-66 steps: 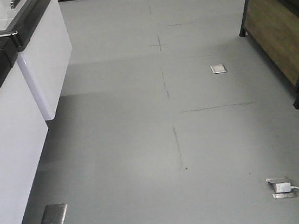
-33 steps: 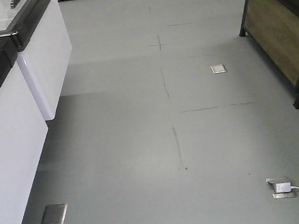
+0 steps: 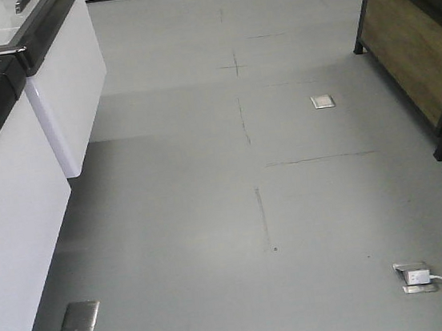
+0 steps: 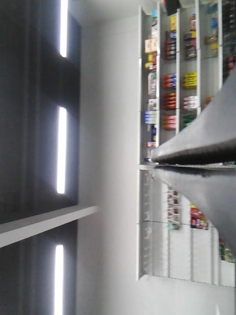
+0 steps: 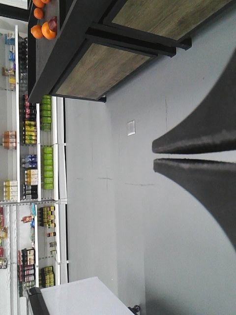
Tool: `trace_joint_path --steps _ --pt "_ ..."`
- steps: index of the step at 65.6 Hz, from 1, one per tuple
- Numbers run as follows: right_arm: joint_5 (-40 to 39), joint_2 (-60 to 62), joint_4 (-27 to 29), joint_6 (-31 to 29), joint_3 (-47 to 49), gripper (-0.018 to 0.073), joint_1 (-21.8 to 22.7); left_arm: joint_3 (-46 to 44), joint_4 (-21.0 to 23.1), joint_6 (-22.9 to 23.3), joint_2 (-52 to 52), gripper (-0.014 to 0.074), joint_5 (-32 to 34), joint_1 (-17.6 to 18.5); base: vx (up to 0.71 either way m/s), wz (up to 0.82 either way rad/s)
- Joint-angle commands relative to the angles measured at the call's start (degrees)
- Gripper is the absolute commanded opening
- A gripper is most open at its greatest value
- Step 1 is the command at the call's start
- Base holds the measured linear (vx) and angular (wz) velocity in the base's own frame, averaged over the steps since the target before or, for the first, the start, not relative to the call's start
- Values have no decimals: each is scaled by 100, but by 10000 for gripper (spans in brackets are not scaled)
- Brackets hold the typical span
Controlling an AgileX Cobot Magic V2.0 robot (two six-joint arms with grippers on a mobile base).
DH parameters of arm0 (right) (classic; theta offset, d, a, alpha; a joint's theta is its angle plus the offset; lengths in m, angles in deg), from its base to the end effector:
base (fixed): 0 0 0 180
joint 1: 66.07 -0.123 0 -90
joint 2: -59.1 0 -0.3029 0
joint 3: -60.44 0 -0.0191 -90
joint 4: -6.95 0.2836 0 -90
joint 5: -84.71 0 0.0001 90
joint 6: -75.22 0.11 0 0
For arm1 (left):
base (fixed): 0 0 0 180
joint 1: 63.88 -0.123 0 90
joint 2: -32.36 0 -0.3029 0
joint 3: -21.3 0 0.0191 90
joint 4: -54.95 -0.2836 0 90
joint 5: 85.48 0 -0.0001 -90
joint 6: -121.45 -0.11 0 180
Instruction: Left arm holds basket, right arm returns cookies
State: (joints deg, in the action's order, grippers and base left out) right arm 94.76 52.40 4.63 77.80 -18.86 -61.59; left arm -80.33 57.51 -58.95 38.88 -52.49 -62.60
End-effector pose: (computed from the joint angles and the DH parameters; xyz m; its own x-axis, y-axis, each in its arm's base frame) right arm 0.0898 -0.0078 0.1855 -0.1045 0.0134 -0.9944 0.0857 0.9963 0.0044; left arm 0.0665 0.0012 0.2694 0.6161 -0.0443 -0.7864 0.0220 0.9990 -0.0390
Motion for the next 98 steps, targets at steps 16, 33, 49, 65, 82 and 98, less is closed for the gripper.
trace_joint_path --steps 16,33,49,65,82,98 --pt "-410 75 -16 -36 -103 -9 6 -2063 48 41 12 -6 -1275 46 0 0" --pt "-410 75 -16 -36 -103 -9 6 -3921 48 2 992 -4 -2564 46 0 0" --pt "-410 75 -16 -36 -103 -9 6 -5467 5 -283 2319 -4 -3635 46 0 0" --pt "-410 75 -16 -36 -103 -9 6 -6480 5 -338 3629 -4 -4140 46 0 0" --pt "-410 75 -16 -36 -103 -9 6 -6617 52 -310 4575 -2 -4475 46 0 0" --pt "-410 75 -16 -36 -103 -9 6 -6617 46 -288 5226 5 -4480 46 0 0"
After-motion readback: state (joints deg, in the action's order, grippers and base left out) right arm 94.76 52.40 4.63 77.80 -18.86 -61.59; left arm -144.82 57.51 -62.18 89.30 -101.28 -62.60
